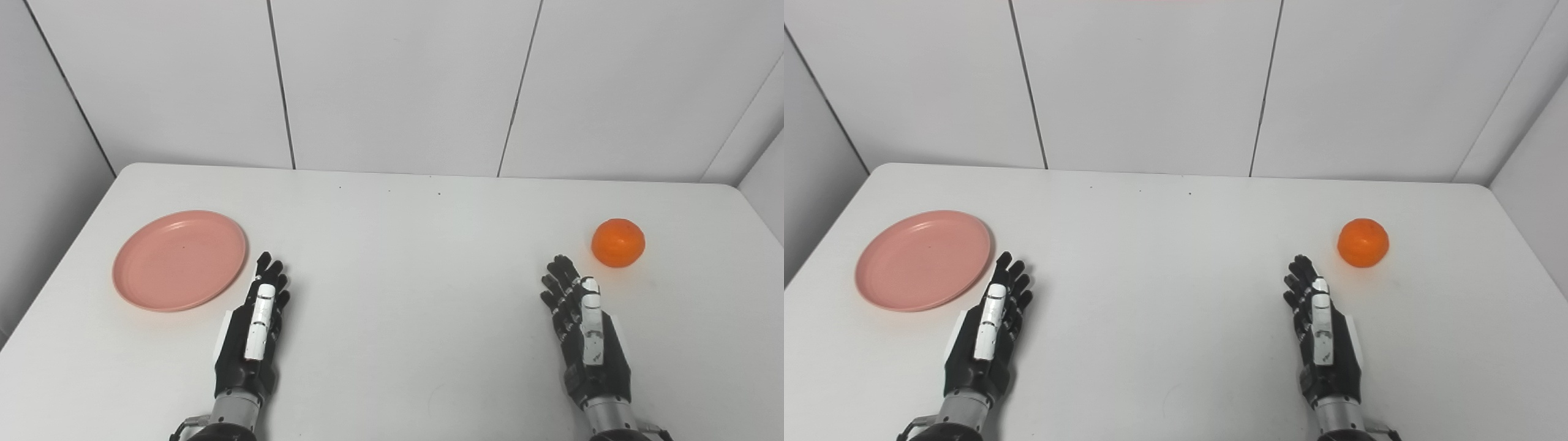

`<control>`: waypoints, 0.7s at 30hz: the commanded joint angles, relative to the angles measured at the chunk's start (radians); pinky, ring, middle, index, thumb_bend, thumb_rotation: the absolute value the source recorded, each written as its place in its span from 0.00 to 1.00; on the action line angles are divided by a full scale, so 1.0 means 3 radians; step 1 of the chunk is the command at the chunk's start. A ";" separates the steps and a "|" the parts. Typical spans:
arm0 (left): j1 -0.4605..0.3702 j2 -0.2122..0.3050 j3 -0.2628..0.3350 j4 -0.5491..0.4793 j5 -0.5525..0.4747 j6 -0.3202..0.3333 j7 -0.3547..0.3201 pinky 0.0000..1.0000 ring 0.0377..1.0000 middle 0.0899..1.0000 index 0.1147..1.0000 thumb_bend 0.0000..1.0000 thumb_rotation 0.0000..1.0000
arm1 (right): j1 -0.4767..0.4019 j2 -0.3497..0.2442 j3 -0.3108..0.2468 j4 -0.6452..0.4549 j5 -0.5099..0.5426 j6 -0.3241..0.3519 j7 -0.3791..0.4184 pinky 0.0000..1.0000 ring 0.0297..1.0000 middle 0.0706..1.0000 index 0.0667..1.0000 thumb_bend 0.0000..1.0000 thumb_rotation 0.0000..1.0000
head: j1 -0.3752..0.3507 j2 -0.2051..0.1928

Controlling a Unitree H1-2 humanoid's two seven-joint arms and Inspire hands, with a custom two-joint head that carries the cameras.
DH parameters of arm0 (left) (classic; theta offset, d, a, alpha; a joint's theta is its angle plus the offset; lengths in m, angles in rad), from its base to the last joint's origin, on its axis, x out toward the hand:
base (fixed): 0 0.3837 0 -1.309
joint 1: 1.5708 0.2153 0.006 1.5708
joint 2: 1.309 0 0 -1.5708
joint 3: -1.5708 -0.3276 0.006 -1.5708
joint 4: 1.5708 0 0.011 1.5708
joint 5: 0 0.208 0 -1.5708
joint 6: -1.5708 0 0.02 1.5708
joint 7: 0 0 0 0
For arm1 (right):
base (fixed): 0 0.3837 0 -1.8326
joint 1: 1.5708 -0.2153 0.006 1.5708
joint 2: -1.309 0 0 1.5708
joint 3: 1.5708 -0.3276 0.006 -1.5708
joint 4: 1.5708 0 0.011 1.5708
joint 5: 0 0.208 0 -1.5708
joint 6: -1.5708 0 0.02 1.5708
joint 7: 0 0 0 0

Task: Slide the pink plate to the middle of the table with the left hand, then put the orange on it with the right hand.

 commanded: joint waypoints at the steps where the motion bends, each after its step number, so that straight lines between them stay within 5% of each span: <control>1: -0.0042 -0.0027 -0.0030 -0.0001 -0.0028 0.0051 -0.0042 1.00 1.00 1.00 1.00 0.64 0.87 | 0.0009 -0.0007 0.0018 0.0026 -0.0005 0.0121 0.0040 0.96 0.94 0.92 0.90 0.74 0.98 | 0.0003 -0.0004; 10: -0.0052 -0.0086 -0.0069 0.0071 0.0038 0.0023 -0.0003 1.00 1.00 1.00 1.00 0.64 0.84 | -0.0012 -0.0064 -0.0018 0.0139 0.0038 0.0047 0.0090 0.96 0.94 0.92 0.90 0.74 0.98 | 0.0257 -0.0093; 14: -0.0061 -0.0137 -0.0123 0.0200 0.0108 -0.0045 0.0023 1.00 1.00 1.00 1.00 0.64 0.85 | -0.0030 -0.0135 -0.0075 0.0286 0.0097 -0.0046 0.0192 0.97 0.94 0.93 0.90 0.73 0.99 | 0.0478 -0.0244; 21: -0.0100 -0.0299 -0.0233 0.0604 0.0331 -0.0467 0.0118 1.00 0.97 1.00 1.00 0.57 0.90 | -0.0067 -0.0297 -0.0224 0.0675 0.0289 -0.0317 0.0482 1.00 0.97 0.95 0.93 0.73 0.99 | 0.0955 -0.0564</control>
